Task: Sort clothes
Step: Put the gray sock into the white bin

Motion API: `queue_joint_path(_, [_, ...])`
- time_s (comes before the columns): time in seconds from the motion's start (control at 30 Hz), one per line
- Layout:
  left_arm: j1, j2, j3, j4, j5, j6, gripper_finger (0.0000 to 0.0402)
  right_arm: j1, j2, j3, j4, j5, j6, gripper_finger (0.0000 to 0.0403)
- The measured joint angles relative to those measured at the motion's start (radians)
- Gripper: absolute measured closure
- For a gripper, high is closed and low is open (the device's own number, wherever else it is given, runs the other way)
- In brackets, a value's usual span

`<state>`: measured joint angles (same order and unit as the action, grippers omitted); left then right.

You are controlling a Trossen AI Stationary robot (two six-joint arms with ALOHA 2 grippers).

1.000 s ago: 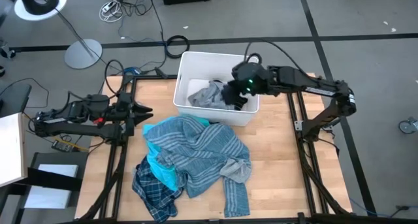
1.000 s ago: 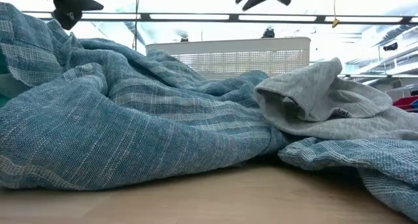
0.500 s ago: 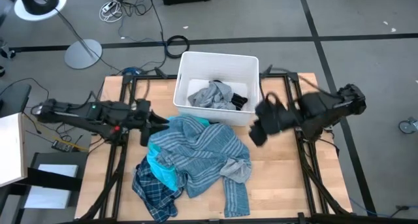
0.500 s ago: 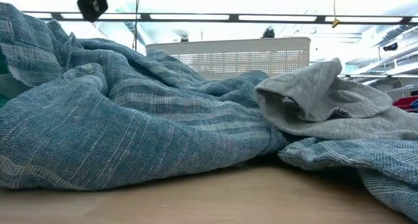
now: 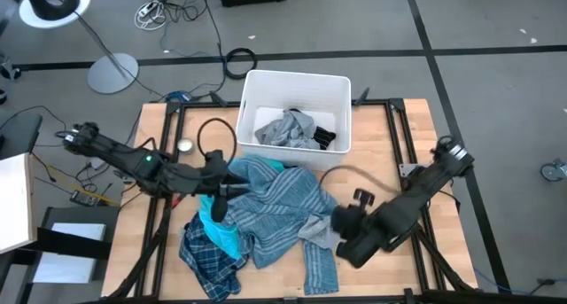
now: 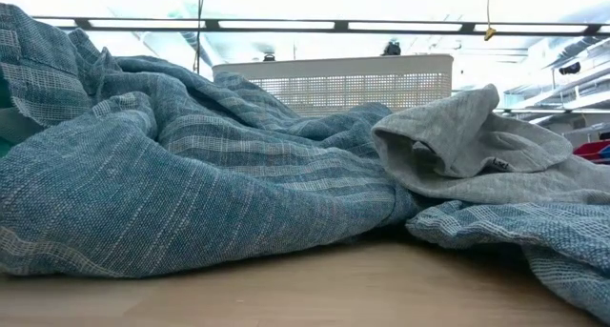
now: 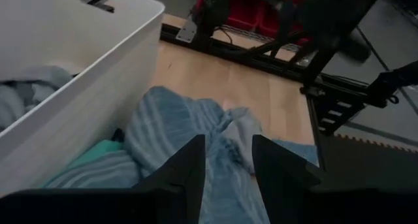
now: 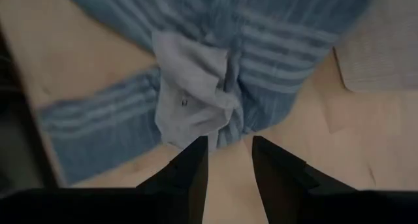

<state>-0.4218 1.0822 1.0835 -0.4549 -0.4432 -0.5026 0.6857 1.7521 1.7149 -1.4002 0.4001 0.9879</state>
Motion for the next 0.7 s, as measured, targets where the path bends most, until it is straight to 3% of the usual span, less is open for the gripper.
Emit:
queue_joint_path(0.33, [-0.068,0.126,0.148,0.002,-0.053,-0.027,0.0271,-0.049,0.212,0.000,0.177,-0.008,-0.261,0.0284])
queue_joint_path(0.53, [-0.126,0.151,0.159,-0.003,-0.092,-0.088,0.0271,-0.127,0.321,0.000,0.272,-0.139,-0.388,0.0290])
queue_joint_path(0.6, [-0.143,0.151,0.159,-0.012,-0.107,-0.109,0.0271,-0.142,0.352,-0.001,0.285,-0.169,-0.390,0.0305])
queue_joint_path(0.7, [-0.163,0.151,0.160,-0.025,-0.129,-0.120,0.0271,-0.151,0.352,-0.002,0.279,-0.198,-0.392,0.0366])
